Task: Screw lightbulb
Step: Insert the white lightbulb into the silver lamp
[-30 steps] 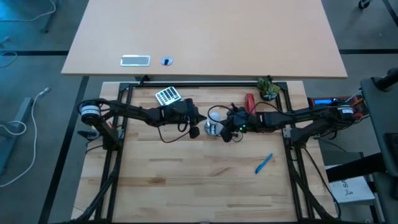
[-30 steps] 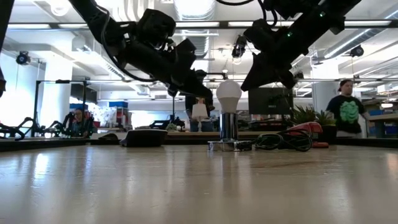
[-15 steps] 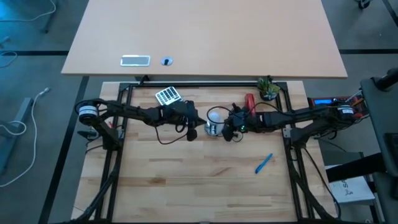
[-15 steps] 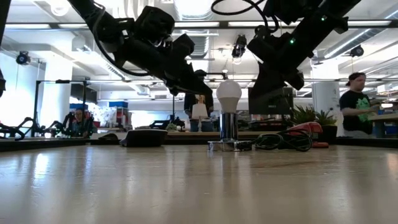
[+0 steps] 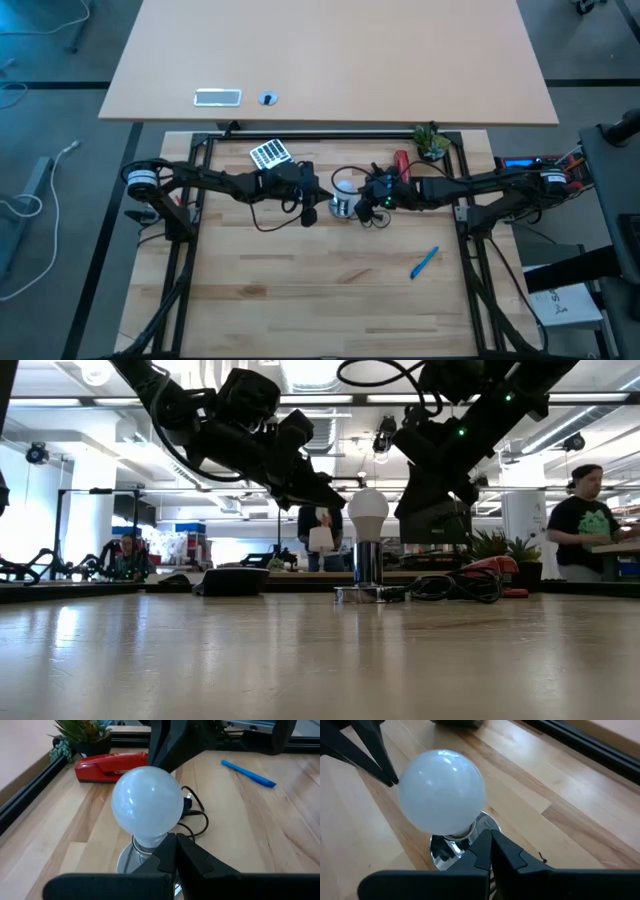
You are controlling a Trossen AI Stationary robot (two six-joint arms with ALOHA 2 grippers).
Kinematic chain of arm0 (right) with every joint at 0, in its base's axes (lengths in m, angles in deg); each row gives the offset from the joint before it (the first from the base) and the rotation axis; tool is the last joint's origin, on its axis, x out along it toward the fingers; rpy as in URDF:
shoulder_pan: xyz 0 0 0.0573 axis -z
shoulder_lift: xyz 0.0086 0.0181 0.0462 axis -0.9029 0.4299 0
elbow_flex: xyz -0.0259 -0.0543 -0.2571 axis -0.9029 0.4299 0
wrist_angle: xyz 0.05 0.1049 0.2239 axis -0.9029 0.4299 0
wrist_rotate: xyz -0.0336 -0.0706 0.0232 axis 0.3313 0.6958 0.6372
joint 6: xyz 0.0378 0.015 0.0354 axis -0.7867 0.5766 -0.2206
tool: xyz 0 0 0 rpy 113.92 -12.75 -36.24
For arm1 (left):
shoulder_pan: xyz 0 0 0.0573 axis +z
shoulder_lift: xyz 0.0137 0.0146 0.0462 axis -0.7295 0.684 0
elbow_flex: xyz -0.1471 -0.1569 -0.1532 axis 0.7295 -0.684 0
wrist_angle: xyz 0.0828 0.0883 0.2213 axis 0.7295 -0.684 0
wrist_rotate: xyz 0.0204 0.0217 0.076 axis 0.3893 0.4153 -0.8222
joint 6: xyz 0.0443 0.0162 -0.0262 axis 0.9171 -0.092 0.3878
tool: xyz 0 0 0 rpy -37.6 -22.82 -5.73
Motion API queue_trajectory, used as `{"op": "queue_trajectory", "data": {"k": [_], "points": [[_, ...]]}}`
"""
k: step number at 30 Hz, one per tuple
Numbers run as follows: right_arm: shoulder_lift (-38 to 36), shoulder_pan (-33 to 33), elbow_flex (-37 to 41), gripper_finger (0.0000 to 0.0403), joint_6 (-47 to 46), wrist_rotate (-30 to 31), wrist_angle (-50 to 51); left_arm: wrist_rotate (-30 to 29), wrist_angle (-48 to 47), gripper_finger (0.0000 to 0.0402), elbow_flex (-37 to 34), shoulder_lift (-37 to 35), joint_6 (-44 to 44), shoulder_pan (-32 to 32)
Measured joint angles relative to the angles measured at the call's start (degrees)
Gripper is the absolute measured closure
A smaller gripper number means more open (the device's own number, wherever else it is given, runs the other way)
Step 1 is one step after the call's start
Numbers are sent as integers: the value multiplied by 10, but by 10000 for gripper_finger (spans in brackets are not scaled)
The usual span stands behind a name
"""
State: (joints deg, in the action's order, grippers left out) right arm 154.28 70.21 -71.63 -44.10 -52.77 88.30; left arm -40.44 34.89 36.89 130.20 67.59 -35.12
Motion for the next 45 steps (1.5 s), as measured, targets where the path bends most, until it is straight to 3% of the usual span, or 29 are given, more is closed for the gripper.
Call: {"op": "queue_trajectory", "data": {"k": [14,26,45], "points": [[0,0,0,403,13,-26,-25,-15,3,401,0,0,24,2],[0,-3,0,403,-1,-40,-21,-16,39,401,22,62,10,4],[0,-20,0,403,-36,-40,-11,-50,-27,401,36,59,-6,5]]}}
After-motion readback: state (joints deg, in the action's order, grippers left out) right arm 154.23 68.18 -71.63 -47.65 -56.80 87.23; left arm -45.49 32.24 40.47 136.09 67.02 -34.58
